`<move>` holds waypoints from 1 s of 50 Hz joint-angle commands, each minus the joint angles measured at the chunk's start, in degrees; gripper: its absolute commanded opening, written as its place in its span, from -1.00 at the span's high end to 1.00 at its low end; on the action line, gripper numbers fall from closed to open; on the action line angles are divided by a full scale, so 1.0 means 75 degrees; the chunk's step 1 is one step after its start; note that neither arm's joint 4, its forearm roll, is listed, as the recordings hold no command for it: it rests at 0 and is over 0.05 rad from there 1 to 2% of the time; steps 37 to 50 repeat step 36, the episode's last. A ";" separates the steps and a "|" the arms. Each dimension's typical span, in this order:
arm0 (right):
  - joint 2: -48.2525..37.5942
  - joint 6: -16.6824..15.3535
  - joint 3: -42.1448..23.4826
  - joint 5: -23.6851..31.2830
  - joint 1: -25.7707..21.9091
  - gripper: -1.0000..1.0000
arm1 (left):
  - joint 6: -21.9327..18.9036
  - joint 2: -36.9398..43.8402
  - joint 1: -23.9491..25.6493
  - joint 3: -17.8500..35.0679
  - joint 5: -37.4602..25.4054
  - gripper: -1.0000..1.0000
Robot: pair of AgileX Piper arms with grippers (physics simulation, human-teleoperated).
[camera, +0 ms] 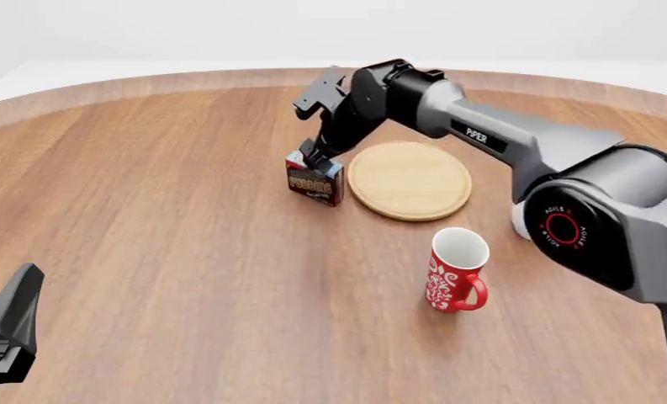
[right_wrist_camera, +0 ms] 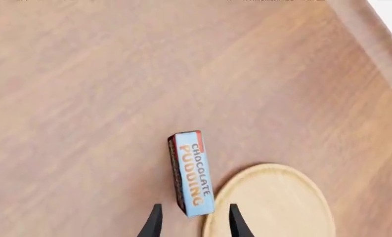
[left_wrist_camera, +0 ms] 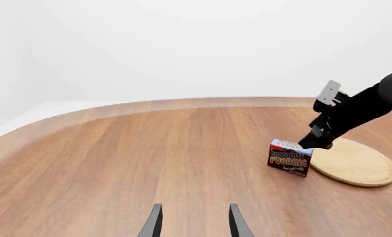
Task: Put the chocolate pudding to the left of the plate.
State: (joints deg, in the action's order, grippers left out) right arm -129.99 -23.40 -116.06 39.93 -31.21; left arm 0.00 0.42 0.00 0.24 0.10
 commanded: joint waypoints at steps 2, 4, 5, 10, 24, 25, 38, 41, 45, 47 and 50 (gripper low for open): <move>0.0997 0.0016 0.1084 -0.0323 0.0055 -1.00 | 0.0000 0.0000 0.0000 0.0000 0.0000 -1.00; 0.1239 0.0053 0.1337 -0.0411 0.0041 -1.00 | 0.0000 0.0000 0.0000 0.0000 0.0000 -1.00; 0.1343 0.0070 0.1462 -0.0450 0.0029 -1.00 | 0.0000 0.0000 0.0000 0.0000 0.0000 -1.00; 0.1868 0.0228 0.2099 -0.0850 0.0030 -1.00 | 0.0000 0.0000 0.0000 0.0000 0.0000 -1.00; 0.3582 0.0709 0.3939 -0.1827 -0.0342 -1.00 | 0.0000 0.0000 0.0000 0.0000 0.0000 -1.00; 0.3745 0.0720 0.4066 -0.1866 -0.0394 -1.00 | 0.0000 0.0000 0.0000 0.0000 0.0000 -1.00; 0.4596 0.0596 0.4389 -0.3043 -0.0171 -1.00 | 0.0000 0.0000 0.0000 0.0000 0.0000 -1.00; 0.4596 0.0596 0.4389 -0.3043 -0.0171 -1.00 | 0.0000 0.0000 0.0000 0.0000 0.0000 -1.00; 0.4596 0.0596 0.4389 -0.3043 -0.0171 -1.00 | 0.0000 0.0000 0.0000 0.0000 0.0000 -1.00; 0.4596 0.0596 0.4389 -0.3043 -0.0171 -1.00 | 0.0000 0.0000 0.0000 0.0000 0.0000 -1.00; 0.4596 0.0596 0.4389 -0.3043 -0.0171 -1.00 | 0.0000 0.0000 0.0000 0.0000 0.0000 -1.00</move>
